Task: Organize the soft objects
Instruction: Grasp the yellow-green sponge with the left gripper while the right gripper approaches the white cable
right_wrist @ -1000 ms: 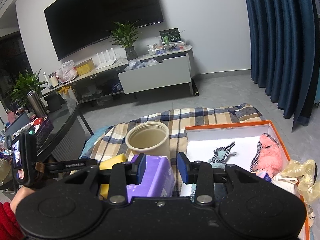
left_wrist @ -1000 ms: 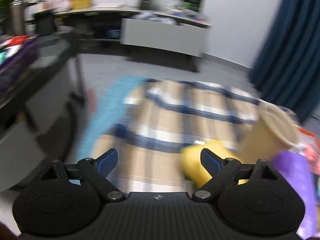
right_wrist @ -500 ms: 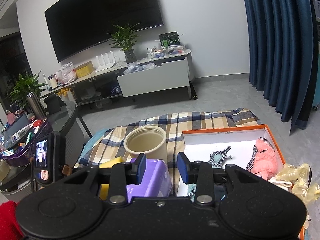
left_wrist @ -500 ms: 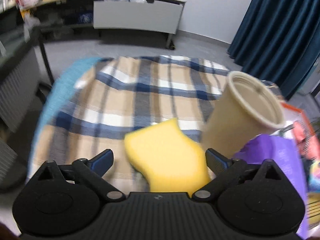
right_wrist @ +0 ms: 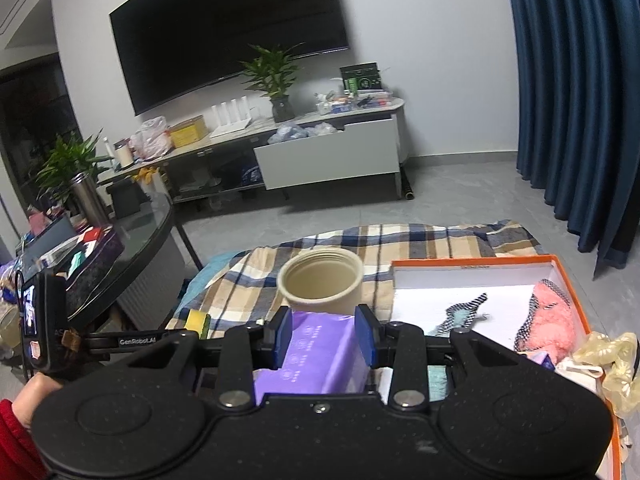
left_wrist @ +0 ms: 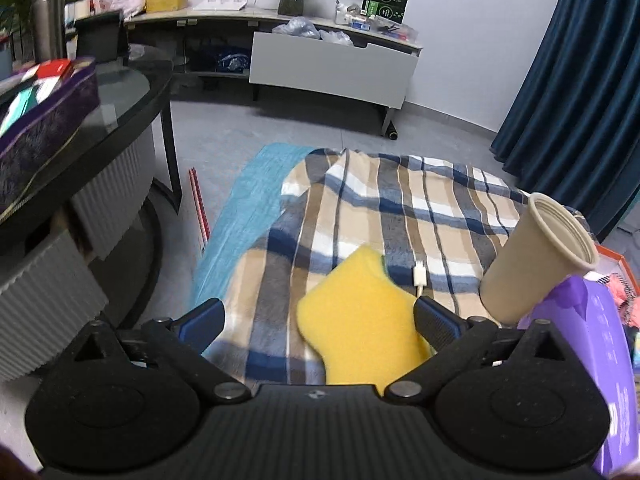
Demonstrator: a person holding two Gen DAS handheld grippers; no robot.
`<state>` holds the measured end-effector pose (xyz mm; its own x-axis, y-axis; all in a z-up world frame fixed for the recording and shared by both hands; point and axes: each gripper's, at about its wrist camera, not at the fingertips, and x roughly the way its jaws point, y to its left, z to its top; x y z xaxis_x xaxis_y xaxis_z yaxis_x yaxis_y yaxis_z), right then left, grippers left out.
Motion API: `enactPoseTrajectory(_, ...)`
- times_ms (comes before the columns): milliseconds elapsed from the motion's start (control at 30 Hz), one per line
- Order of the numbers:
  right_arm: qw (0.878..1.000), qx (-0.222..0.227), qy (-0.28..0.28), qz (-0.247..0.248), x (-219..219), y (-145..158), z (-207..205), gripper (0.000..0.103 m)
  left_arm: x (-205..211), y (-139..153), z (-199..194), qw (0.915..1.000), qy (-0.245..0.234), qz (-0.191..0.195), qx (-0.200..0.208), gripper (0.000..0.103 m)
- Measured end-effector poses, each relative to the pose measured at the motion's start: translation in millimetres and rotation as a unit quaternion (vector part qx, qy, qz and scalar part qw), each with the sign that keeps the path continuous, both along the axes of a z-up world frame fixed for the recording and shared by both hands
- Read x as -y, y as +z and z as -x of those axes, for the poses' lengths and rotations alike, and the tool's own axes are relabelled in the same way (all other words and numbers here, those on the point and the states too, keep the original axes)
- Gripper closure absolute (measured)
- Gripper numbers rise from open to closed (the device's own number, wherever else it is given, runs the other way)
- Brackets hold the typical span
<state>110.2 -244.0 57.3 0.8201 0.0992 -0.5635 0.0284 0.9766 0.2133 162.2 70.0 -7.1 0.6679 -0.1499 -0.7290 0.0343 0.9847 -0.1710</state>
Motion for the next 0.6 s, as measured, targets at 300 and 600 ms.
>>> enactPoseTrajectory(300, 0.999, -0.007, 0.035, 0.009, -29, 0, -1, 0.06, -42, 10, 26, 0.9973, 0.056, 0.03, 0.036, 0.0)
enactPoseTrajectory(600, 0.997, -0.033, 0.062, 0.017, -72, -7, -12, 0.06, 28, -2, 11, 0.9973, -0.063, -0.008, 0.039, 0.0)
